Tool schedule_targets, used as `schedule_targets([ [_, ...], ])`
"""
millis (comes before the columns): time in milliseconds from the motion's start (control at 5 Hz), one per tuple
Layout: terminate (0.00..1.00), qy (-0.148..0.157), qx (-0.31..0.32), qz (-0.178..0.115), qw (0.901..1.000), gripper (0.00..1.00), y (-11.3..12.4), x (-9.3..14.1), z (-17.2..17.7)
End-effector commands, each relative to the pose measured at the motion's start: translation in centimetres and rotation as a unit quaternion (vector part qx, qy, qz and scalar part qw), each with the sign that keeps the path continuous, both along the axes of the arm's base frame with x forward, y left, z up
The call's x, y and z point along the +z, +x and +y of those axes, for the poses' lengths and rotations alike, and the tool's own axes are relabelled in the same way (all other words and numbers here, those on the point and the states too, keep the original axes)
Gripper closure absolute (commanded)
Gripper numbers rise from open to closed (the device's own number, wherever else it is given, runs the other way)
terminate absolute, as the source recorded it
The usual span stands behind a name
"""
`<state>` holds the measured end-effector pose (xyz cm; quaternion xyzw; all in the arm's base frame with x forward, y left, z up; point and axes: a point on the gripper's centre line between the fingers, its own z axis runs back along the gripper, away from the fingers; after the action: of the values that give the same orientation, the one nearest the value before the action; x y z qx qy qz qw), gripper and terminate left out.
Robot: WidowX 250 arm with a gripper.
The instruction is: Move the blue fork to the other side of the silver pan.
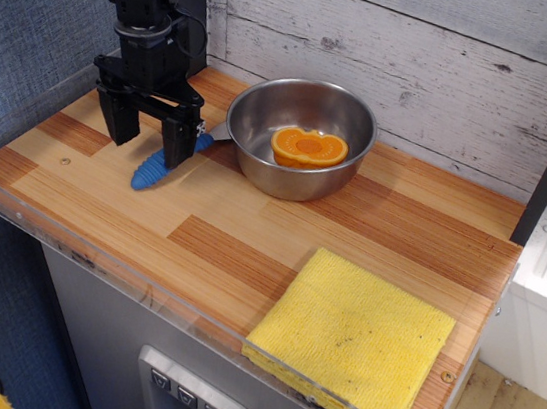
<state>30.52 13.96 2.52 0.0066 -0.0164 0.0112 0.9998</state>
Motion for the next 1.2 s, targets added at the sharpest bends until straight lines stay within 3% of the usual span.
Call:
schedule_targets([
  [0, 0.0, 0.012, 0.003, 0.001, 0.9999, 0.0, 0.9, 0.5, 0.0],
  [400, 0.0, 0.018, 0.003, 0.007, 0.9998, 0.0, 1.4, 0.0, -1.6],
  [600, 0.0, 0.019, 0.01, 0.004, 0.9998, 1.0, 1.4, -0.1, -2.0],
  [1000, 0.0, 0.018, 0.015, 0.0, 0.9997, 1.0, 1.3, 0.0, -2.3],
])
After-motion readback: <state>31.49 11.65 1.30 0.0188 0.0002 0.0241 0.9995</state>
